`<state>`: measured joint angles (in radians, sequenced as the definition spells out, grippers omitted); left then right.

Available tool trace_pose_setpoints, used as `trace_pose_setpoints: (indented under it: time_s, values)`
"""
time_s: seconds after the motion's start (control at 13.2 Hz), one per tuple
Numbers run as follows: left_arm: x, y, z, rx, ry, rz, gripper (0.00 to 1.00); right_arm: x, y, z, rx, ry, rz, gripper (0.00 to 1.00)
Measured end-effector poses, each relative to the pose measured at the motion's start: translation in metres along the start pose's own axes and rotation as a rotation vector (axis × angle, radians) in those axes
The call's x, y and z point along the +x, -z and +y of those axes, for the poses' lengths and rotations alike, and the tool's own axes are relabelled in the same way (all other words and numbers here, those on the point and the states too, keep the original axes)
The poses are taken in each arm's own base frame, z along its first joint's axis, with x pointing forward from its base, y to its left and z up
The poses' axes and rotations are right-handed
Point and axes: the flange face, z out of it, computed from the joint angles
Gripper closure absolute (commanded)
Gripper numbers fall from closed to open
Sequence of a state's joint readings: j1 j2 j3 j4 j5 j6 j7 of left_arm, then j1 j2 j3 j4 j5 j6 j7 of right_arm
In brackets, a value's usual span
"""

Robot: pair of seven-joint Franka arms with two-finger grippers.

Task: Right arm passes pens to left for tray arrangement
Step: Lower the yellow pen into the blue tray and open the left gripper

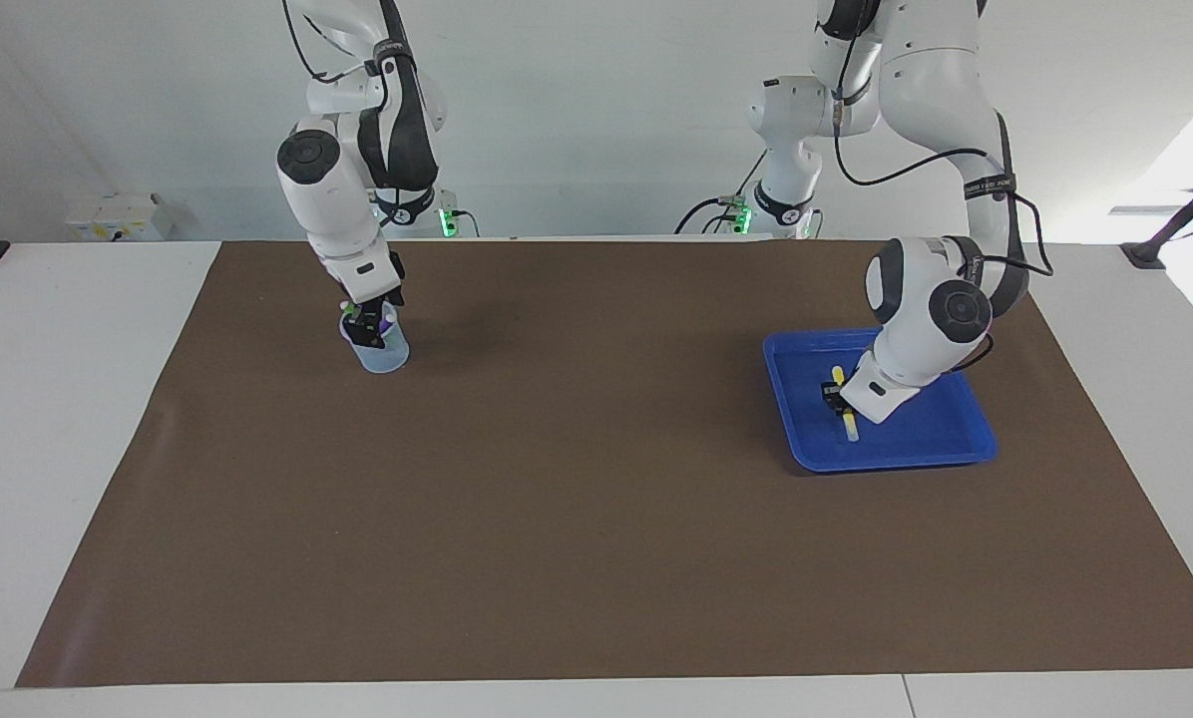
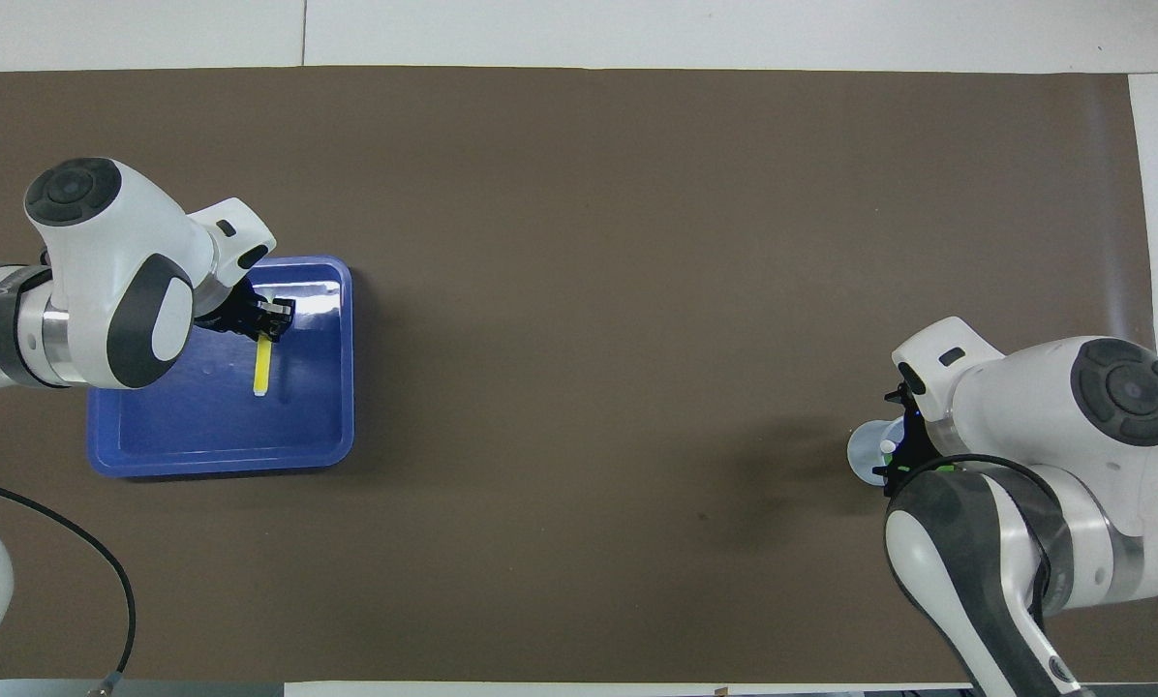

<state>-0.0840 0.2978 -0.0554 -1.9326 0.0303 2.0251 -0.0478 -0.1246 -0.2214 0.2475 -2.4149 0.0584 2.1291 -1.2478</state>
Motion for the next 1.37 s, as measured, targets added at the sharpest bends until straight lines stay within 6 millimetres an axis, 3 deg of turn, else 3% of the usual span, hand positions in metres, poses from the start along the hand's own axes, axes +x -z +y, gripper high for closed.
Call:
trace_pose_setpoints:
  time_s: [0.61, 0.76, 0.91, 0.99, 1.06, 1.37]
  values:
    - [-0.012, -0.003, 0.011, 0.006, 0.156, -0.018, 1.00, -0.002, -0.004, -0.004, 0.001, 0.004, -0.007, 0.23]
    - [-0.012, -0.007, 0.012, 0.002, 0.175, 0.012, 1.00, -0.002, -0.004, -0.005, 0.002, 0.004, -0.009, 0.35]
    - [-0.014, -0.014, 0.012, 0.000, 0.181, 0.021, 1.00, -0.002, -0.003, -0.006, -0.002, 0.005, -0.009, 0.36]
    - [-0.014, -0.016, 0.012, 0.000, 0.182, 0.022, 0.77, -0.002, -0.002, -0.006, -0.004, 0.006, -0.008, 0.36]
    - [-0.015, -0.016, 0.012, 0.000, 0.183, 0.022, 0.01, -0.002, -0.002, -0.006, -0.005, 0.006, -0.009, 0.36]
    - [-0.015, -0.015, 0.012, -0.001, 0.183, 0.026, 0.00, -0.001, -0.002, -0.006, -0.005, 0.007, -0.009, 0.47]
